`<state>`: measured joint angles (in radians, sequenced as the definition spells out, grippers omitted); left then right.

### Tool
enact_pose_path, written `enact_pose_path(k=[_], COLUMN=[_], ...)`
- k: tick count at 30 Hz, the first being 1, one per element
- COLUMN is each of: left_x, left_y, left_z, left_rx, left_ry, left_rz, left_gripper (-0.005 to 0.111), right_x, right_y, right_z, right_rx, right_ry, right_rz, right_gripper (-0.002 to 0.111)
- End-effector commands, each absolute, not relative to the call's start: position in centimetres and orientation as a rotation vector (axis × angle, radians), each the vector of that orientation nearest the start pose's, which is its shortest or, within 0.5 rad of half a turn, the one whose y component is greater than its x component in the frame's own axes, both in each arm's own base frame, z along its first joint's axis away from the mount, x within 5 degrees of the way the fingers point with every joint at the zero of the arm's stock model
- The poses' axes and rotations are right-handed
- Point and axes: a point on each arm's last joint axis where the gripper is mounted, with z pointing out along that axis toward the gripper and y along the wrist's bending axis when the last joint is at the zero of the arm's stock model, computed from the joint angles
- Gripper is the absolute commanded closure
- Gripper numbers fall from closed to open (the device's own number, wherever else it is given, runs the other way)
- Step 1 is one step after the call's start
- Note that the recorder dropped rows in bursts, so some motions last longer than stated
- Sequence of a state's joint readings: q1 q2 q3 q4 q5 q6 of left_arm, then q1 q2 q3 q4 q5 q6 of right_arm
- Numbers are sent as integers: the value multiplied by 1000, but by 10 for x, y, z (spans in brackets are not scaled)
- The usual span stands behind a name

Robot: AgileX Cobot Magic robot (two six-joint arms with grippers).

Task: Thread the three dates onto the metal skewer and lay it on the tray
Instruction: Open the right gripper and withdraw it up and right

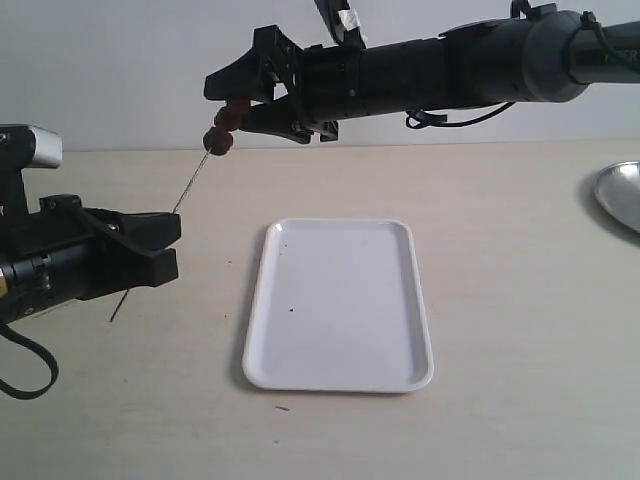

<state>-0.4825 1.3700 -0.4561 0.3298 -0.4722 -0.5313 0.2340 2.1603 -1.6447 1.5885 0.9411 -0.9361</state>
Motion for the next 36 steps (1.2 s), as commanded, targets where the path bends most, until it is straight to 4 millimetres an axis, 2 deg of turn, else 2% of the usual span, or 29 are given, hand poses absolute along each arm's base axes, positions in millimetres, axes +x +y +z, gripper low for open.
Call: enact_pose_path(k=[1, 11, 15, 17, 20, 21, 22, 23, 25, 29, 32, 36], left_x=[218, 218, 218, 218, 218, 218, 218, 218, 217, 217, 217, 217], left_y=[-131, -131, -130, -130, -130, -130, -130, -130, -130, -128, -128, -128], left_z=[209, 207, 207, 207, 207, 207, 207, 206, 205, 201, 201, 201], left_rx=[352, 376, 376, 373, 372, 372, 369, 369, 369, 369, 369, 369], left_ry=[1933, 1943, 1953, 1953, 1954, 1954, 1955, 1957, 1978, 2017, 2020, 2018], left_rz=[-627, -601, -596, -598, -599, -599, -600, -599, -587, -564, -562, -563], left_gripper=[107, 107, 107, 107, 107, 107, 107, 107, 107, 107, 107, 107], right_x=[448, 453, 450, 443, 435, 431, 428, 426, 425, 413, 394, 359], right_y=[175, 135, 105, 98, 93, 90, 89, 87, 82, 62, 50, 36], right_z=[235, 249, 263, 270, 275, 278, 281, 284, 290, 295, 291, 290], right_rx=[-216, -206, -278, -397, -528, -585, -605, -604, -541, -341, -210, -50], right_ry=[2081, 2038, 2076, 2121, 2179, 2209, 2221, 2234, 2276, 2330, 2295, 2163], right_rz=[1470, 1490, 1331, 1202, 1050, 979, 947, 931, 847, 506, 386, 270], right_gripper=[45, 45, 46, 55, 76, 95, 108, 108, 108, 108, 108, 108])
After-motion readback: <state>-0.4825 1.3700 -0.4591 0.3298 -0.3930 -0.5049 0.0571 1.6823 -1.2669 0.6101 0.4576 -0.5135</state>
